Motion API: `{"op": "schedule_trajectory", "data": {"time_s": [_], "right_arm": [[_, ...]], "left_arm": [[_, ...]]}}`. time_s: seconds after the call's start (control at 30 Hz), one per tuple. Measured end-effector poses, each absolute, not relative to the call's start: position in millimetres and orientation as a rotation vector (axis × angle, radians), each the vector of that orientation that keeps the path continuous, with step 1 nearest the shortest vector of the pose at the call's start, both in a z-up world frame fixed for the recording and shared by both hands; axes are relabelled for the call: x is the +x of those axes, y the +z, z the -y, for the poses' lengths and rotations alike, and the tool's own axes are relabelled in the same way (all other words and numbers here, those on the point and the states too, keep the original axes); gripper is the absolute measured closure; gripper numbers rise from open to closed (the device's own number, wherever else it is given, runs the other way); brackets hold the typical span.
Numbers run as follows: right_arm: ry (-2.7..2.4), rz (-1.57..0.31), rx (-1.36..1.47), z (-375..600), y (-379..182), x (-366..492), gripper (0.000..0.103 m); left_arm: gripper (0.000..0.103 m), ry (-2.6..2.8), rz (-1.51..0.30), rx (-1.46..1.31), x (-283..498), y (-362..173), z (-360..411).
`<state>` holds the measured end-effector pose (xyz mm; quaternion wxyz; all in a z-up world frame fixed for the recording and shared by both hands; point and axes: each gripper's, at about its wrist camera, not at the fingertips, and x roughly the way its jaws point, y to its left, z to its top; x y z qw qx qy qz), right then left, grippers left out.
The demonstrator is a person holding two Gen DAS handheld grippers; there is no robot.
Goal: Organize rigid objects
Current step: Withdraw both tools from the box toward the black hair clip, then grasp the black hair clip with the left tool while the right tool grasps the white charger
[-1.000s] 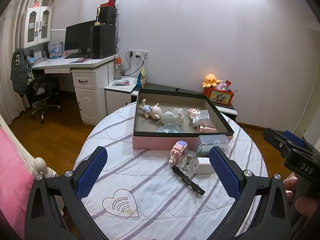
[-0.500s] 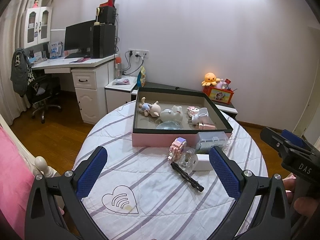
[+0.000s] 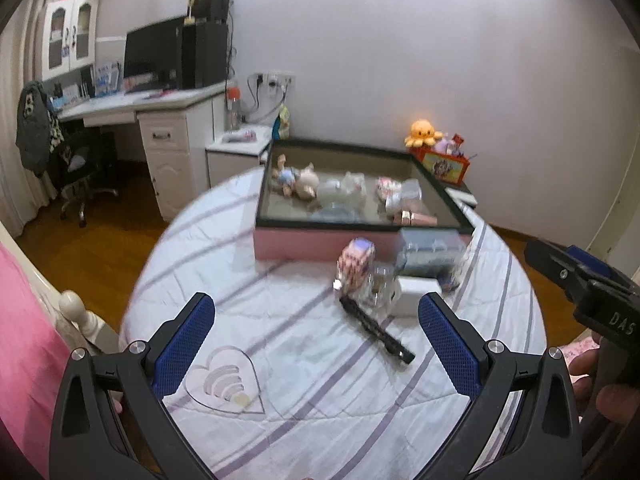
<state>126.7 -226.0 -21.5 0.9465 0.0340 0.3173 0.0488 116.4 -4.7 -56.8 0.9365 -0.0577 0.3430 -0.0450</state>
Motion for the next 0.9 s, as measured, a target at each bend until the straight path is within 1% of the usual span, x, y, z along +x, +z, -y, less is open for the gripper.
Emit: {"op": "schedule_trajectory", "data": {"time_s": [0.2, 0.5, 0.6, 0.67, 0.7, 0.73, 0.77, 0.83, 0.87, 0.9], "right_arm": [[0.088, -0.704, 0.083, 234, -41, 138, 0.000], [0.108, -0.786, 0.106, 245, -72, 159, 0.000], [0.118, -0.800, 0.117, 247, -78, 166, 0.000], [0.122, -0.808, 0.123, 247, -82, 170, 0.000], [0.125, -0.813, 0.125, 247, -84, 172, 0.000], [0.130, -0.818, 0.127, 247, -86, 173, 0.000], [0.134, -0.822, 0.127, 245, -87, 175, 0.000], [0.151, -0.834, 0.127, 241, -90, 178, 0.000], [0.162, -0.840, 0.126, 238, -92, 179, 0.000], [0.177, -0.848, 0.120, 232, -94, 181, 0.000]], "left_arm": [[0.000, -0.133, -0.814, -0.144, 133, -93, 25], [0.000, -0.107, -0.923, -0.126, 166, -133, 49], [0.001, -0.094, -0.972, -0.118, 179, -151, 54], [0.005, -0.084, -0.943, -0.084, 180, -152, 58], [0.008, -0.085, -0.941, -0.082, 180, -153, 58], [0.016, -0.090, -0.932, -0.085, 180, -152, 56], [0.021, -0.095, -0.928, -0.077, 180, -151, 54], [0.044, -0.100, -0.917, -0.051, 180, -149, 49], [0.048, -0.109, -0.915, -0.052, 180, -148, 45], [0.059, -0.115, -0.913, -0.049, 180, -147, 41]]}}
